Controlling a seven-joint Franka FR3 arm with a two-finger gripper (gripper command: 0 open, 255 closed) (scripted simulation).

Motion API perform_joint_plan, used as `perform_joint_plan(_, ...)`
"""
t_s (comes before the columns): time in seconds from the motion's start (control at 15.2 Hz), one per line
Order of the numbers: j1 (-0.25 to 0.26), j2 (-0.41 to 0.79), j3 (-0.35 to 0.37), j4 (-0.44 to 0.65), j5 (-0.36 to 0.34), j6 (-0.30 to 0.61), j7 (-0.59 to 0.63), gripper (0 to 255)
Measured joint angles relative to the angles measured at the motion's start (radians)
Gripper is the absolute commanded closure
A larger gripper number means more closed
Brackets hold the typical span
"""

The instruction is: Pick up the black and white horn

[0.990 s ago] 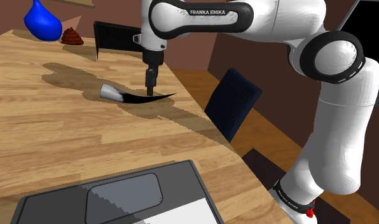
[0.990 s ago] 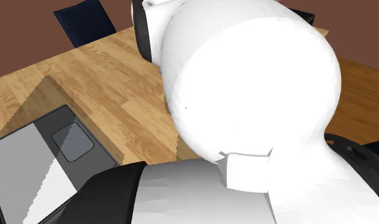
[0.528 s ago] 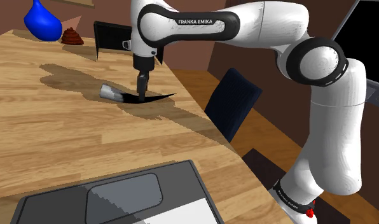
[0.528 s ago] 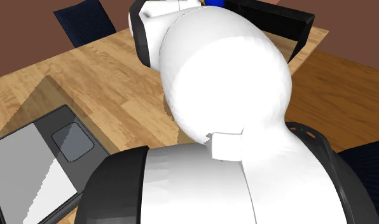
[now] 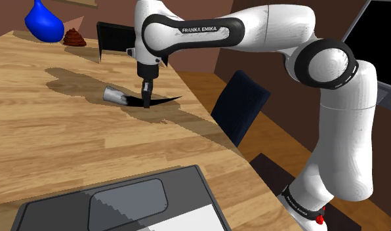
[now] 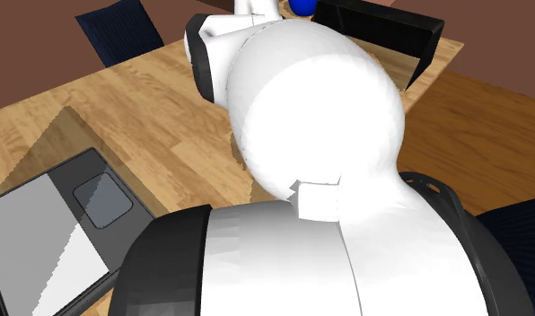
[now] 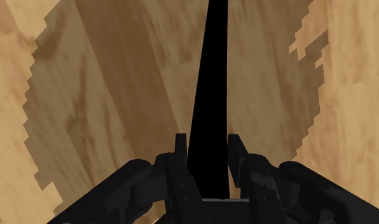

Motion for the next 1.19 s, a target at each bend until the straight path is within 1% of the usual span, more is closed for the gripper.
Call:
perform_joint_plan(0.46, 0.000, 0.000, 0.000, 0.005, 0.000, -0.006, 0.000, 255)
perform_joint_plan(0.79, 0.001, -0.010, 0.001, 0.054, 0.003, -0.063, -0.003, 255)
perform_joint_plan(1.19, 0.008, -0.004, 0.003, 0.143, 0.002, -0.146, -0.002, 255)
